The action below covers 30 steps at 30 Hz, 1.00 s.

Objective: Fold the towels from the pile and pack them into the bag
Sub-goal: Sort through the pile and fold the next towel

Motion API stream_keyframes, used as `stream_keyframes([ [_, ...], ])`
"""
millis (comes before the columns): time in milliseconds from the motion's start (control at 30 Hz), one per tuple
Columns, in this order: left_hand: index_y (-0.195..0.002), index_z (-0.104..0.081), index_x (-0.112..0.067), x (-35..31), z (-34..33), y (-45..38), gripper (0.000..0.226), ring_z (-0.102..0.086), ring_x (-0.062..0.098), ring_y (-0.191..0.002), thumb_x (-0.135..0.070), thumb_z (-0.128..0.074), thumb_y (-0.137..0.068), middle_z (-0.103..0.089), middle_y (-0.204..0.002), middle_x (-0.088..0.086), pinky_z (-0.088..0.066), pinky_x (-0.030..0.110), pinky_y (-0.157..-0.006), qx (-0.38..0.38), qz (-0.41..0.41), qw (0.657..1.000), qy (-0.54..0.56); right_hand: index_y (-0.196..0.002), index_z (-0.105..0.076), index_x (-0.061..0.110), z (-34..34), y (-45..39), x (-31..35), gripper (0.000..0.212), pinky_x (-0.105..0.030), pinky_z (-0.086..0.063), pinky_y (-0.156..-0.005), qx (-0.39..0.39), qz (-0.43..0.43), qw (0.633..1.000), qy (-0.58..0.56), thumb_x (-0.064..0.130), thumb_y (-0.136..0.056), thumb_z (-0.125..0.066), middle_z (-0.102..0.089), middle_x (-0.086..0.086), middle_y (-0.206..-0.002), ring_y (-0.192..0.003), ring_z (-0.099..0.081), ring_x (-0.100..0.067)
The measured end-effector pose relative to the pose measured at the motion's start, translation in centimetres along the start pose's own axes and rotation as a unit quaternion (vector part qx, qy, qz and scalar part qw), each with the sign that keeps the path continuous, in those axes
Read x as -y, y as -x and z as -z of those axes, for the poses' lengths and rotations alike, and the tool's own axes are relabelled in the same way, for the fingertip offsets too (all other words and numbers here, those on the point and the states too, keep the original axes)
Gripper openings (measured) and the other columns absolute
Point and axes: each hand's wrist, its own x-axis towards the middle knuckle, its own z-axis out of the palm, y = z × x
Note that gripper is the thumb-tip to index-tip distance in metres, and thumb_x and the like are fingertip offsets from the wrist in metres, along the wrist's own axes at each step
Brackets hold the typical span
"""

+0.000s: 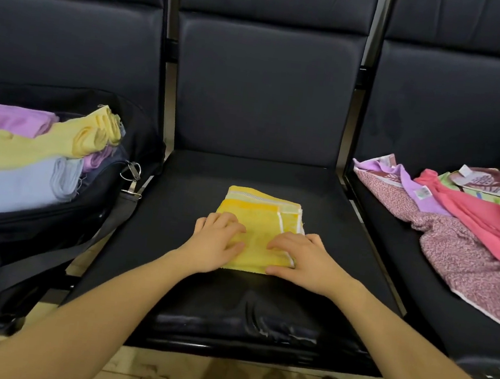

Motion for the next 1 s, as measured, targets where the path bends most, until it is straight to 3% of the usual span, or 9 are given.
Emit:
stream_keyframes([
  [133, -0.11, -0.059, -0.026, 0.6, 1.2, 1.9, 0.023, -0.034, 0.008, -0.102, -0.039, -0.044, -0.098, -0.049, -0.115, -0.012, -0.025, 0.032, -0.097, 0.013, -0.07, 0.997, 0.009, -0.115, -0.058, 0.029, -0.6, -0.2, 0.6, 0.032, -0.022, -0.013, -0.094, 0.001, 0.023, 0.999, 0.033, 0.05, -0.091, -0.055, -0.056, 0.016, -0.119, -0.106, -0.049, -0.003],
  [300, -0.112, -0.06, -0.03, 1.3, 1.6, 2.7, 0.031, -0.037, 0.007, -0.112, -0.048, -0.038, -0.098, -0.051, -0.118, -0.019, -0.019, 0.026, -0.096, 0.049, -0.072, 0.996, 0.029, -0.113, -0.059, 0.023, -0.9, -1.1, 1.3, 0.025, -0.03, -0.01, -0.102, -0.022, 0.011, 0.997, 0.073, 0.038, -0.1, -0.045, -0.058, 0.011, -0.11, -0.102, -0.051, -0.01],
  [367, -0.116, -0.058, -0.031, 1.4, 1.4, 2.5, 0.035, -0.036, 0.007, -0.114, -0.052, -0.038, -0.097, -0.051, -0.12, -0.018, -0.017, 0.025, -0.095, 0.044, -0.061, 0.996, 0.041, -0.111, -0.057, 0.021, -0.5, -1.5, 1.2, 0.022, -0.035, -0.004, -0.111, -0.028, -0.023, 0.998, 0.042, 0.034, -0.101, -0.043, -0.057, 0.012, -0.098, -0.099, -0.045, -0.013],
  [500, -0.124, -0.053, -0.028, 1.5, 0.9, 2.2, 0.043, -0.037, 0.006, -0.115, -0.054, -0.05, -0.091, -0.046, -0.119, -0.017, -0.015, 0.024, -0.095, 0.005, -0.024, 0.996, 0.084, -0.096, -0.05, 0.032, 0.2, -1.6, -0.1, 0.009, -0.029, 0.002, -0.114, -0.05, -0.077, 0.994, -0.061, 0.037, -0.1, -0.044, -0.057, 0.008, -0.072, -0.11, -0.04, -0.021],
  [600, -0.122, -0.055, -0.025, 1.8, 0.9, 1.9, 0.044, -0.041, 0.005, -0.112, -0.048, -0.063, -0.085, -0.048, -0.113, -0.016, -0.02, 0.026, -0.098, -0.002, -0.011, 0.992, 0.126, -0.091, -0.051, 0.033, 0.4, -1.7, -0.7, 0.01, -0.024, -0.005, -0.11, -0.049, -0.108, 0.987, -0.111, 0.038, -0.098, -0.047, -0.063, 0.004, -0.084, -0.114, -0.028, -0.015],
  [733, -0.109, -0.066, -0.019, 1.9, 1.0, 1.4, 0.023, -0.052, 0.01, -0.104, -0.034, -0.061, -0.092, -0.064, -0.109, -0.007, -0.022, 0.026, -0.097, -0.068, -0.015, 0.98, 0.187, -0.076, -0.049, 0.043, 0.3, -1.8, -1.5, 0.019, -0.028, -0.024, -0.1, -0.072, -0.132, 0.98, -0.128, 0.041, -0.093, -0.055, -0.05, 0.014, -0.064, -0.1, -0.038, -0.022],
  [800, -0.104, -0.067, -0.015, 1.7, 1.1, 1.3, 0.023, -0.05, 0.01, -0.098, -0.034, -0.058, -0.093, -0.066, -0.103, -0.004, -0.021, 0.025, -0.092, -0.08, -0.003, 0.974, 0.211, -0.086, -0.05, 0.046, 0.7, -1.4, -1.6, 0.01, -0.027, -0.021, -0.101, -0.057, -0.157, 0.978, -0.127, 0.048, -0.089, -0.06, -0.05, 0.02, -0.071, -0.107, -0.033, -0.021],
  [900, -0.09, -0.066, -0.018, 1.9, 0.9, 1.0, 0.021, -0.049, 0.005, -0.087, -0.036, -0.057, -0.093, -0.065, -0.09, -0.005, -0.024, 0.029, -0.092, -0.105, -0.004, 0.972, 0.209, -0.117, -0.054, 0.032, 1.4, -0.3, -1.6, 0.047, -0.024, -0.016, -0.102, 0.021, -0.178, 0.981, -0.078, 0.05, -0.078, -0.071, -0.049, 0.014, -0.101, -0.111, -0.02, -0.012],
  [1000, -0.097, -0.064, -0.02, 1.8, 0.9, 0.6, 0.022, -0.049, 0.009, -0.092, -0.039, -0.055, -0.093, -0.063, -0.094, -0.004, -0.024, 0.028, -0.095, -0.112, 0.028, 0.966, 0.231, -0.11, -0.06, 0.026, 1.7, 0.0, -1.9, 0.039, -0.023, -0.014, -0.099, -0.007, -0.149, 0.987, -0.064, 0.036, -0.077, -0.076, -0.054, 0.008, -0.107, -0.108, -0.043, -0.012],
])
